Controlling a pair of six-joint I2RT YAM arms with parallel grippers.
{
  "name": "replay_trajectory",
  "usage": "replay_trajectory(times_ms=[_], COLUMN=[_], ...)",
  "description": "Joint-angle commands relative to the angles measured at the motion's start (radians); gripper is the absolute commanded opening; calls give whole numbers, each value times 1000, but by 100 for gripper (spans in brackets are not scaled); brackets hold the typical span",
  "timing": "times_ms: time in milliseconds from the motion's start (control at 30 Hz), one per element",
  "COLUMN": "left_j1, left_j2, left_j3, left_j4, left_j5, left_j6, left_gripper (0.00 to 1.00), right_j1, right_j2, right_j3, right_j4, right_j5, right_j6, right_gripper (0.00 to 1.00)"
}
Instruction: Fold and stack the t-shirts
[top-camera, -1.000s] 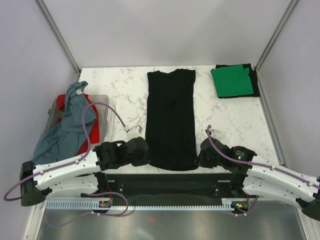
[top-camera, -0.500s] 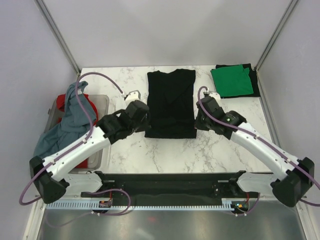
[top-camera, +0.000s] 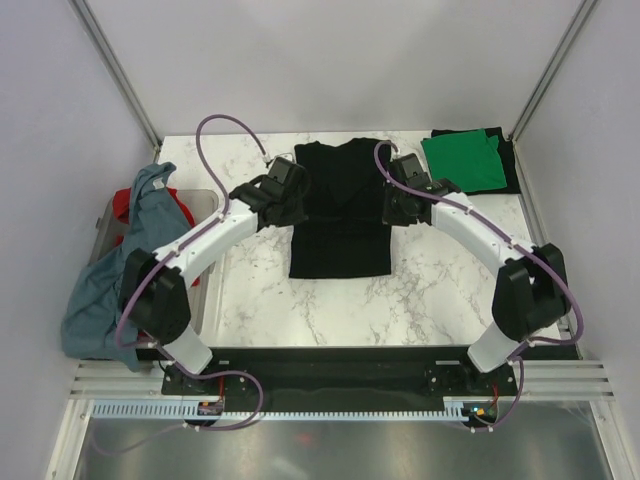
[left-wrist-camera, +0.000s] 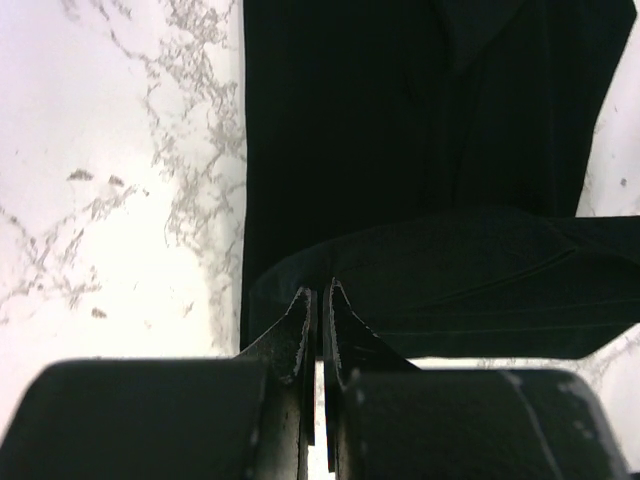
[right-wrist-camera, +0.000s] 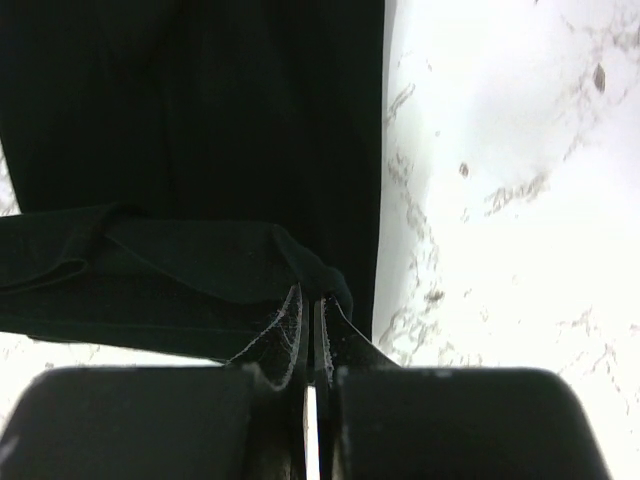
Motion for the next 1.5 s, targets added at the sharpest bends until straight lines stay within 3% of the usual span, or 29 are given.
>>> replay_trajectory(times_ms=[0, 633, 700, 733, 767, 800, 833, 867, 967, 1000, 1100, 1133, 1267, 1333, 1467], left_j1=[33, 142, 153, 170, 180, 191, 209, 216, 223, 222, 220, 217, 205, 191, 170], left_j2=[68, 383, 407, 442, 462, 490, 554, 597, 669, 647, 481, 438, 217, 92, -122], left_j3=[93, 309, 337, 359, 442, 503, 581, 770, 1070, 1071, 891, 830, 429, 241, -34], left_j4=[40, 40, 37, 29, -3, -27, -76, -191, -359, -391, -345, -325, -230, -184, -118], left_j5=[31, 114, 134, 152, 204, 221, 262, 290, 297, 297, 298, 303, 353, 364, 384], left_j6=[83, 154, 157, 160, 171, 180, 187, 192, 198, 192, 155, 151, 122, 112, 97], left_gripper=[2, 2, 4, 14, 24, 40, 64, 68, 74, 74, 74, 72, 70, 69, 69], right_j1=[-35, -132, -142, -147, -156, -159, -162, -168, -170, -170, -162, -156, -81, -32, 87], right_j2=[74, 387, 445, 467, 491, 534, 554, 568, 553, 492, 301, 242, -22, -47, 22], right_j3=[84, 291, 337, 410, 463, 527, 667, 740, 920, 914, 715, 551, 162, 45, -9], right_j4=[45, 87, 70, 58, 1, -39, -82, -161, -249, -248, -184, -153, 77, 119, 146], right_j5=[-48, -156, -191, -200, -205, -187, -180, -179, -169, -176, -199, -208, -289, -301, -301], right_j6=[-68, -106, -113, -114, -117, -117, -119, -117, -94, -87, -53, -41, 53, 64, 65], right_gripper=[0, 0, 13, 38, 47, 53, 60, 61, 68, 71, 72, 71, 68, 66, 64])
